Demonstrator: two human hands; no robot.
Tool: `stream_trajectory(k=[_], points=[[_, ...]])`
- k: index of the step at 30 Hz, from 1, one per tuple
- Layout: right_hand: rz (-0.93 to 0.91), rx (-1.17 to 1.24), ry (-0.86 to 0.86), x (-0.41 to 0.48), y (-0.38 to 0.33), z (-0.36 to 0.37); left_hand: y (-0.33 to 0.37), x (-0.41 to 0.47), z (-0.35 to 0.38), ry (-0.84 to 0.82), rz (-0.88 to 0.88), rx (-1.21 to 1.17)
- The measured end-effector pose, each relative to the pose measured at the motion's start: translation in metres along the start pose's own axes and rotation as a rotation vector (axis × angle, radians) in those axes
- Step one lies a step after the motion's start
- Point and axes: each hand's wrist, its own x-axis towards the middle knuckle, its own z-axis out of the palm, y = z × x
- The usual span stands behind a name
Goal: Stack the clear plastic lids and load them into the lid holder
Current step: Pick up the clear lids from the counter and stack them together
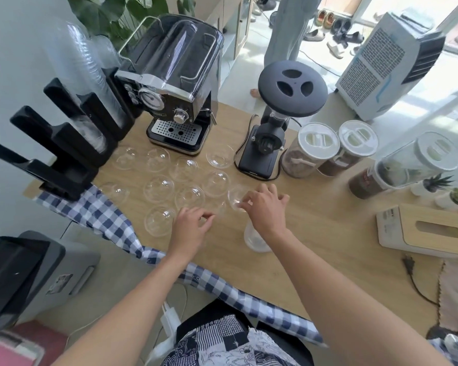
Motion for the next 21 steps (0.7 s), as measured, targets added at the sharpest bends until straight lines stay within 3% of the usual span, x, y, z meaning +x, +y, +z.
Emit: stream_trajectory(k=[6,9,12,18,21], points=[[0.176,0.546,0.124,-0.012,0.016,-0.028,0.011,0.001,-0.013,-0.015,-0.182,-0.295],[0.254,0.875,0.101,-0.024,0.031,-0.047,0.016,0.004,-0.019,-0.005,-0.265,-0.42],[0.319,0.951,0.046,-0.041,0.052,-0.054,0.016,0.008,-0.019,-0.048,-0.313,-0.52],[0.542,1.158,-0.089,-0.078,0.089,-0.031,0.025,0.013,-0.007,-0.284,-0.513,-1.14],[0.568,1.144,-0.135,-0.092,0.096,-0.016,0.035,0.009,0.005,-0.429,-0.543,-1.197]])
